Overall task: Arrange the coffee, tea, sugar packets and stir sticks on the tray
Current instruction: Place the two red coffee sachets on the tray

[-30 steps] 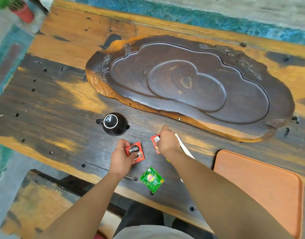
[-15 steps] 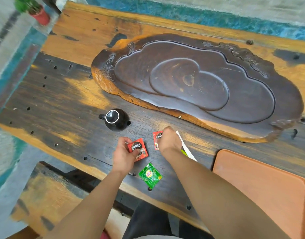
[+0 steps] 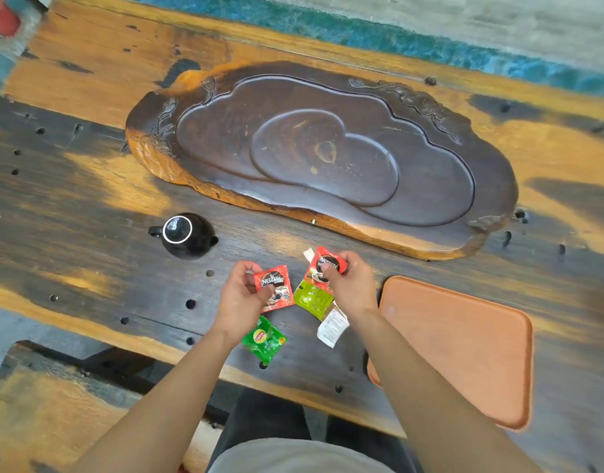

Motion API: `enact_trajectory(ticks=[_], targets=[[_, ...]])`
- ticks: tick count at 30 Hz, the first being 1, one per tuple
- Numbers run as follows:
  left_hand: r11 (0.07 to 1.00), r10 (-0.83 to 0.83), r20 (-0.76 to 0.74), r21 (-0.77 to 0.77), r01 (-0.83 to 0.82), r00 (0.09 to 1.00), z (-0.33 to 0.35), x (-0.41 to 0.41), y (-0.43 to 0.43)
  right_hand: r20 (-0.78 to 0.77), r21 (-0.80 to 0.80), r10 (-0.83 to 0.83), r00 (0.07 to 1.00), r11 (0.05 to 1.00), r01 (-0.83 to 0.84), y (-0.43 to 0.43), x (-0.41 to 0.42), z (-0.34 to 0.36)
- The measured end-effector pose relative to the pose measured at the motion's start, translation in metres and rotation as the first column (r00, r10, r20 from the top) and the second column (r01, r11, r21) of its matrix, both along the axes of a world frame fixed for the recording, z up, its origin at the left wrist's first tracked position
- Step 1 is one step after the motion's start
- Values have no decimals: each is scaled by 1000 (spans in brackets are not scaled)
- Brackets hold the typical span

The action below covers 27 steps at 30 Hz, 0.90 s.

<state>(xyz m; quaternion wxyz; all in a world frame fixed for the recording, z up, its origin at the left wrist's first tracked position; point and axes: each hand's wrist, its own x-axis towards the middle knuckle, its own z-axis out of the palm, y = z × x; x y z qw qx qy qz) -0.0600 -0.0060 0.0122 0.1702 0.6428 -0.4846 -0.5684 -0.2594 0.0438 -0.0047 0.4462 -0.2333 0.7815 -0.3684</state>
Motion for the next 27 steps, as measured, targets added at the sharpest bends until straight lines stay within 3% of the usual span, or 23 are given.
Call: enact_trajectory(ticks=[4, 7, 12, 19, 23, 27], targets=[[982, -188, -67, 13, 189, 980, -11, -58, 28, -17, 41, -141, 990, 989, 142, 72, -64, -1], [947, -319, -106, 10, 322, 942, -17, -106, 52, -133, 115, -164, 977, 977, 180, 120, -107, -6], [833, -552, -17, -51, 550, 834, -29, -173, 82, -193, 181, -143, 971, 967, 179, 158, -151, -21], [553, -704, 403, -203, 808, 584, -38, -215, 98, -367, 205, 44, 929, 978, 34, 174, -170, -32], [468, -598, 596, -283, 838, 535, -46, -212, 107, -602, 199, 297, 741, 955, -221, 192, -173, -29], [329, -614, 630, -342, 880, 475, -53, -205, 121, -645, 188, 396, 653, 911, -367, 198, -167, -39]])
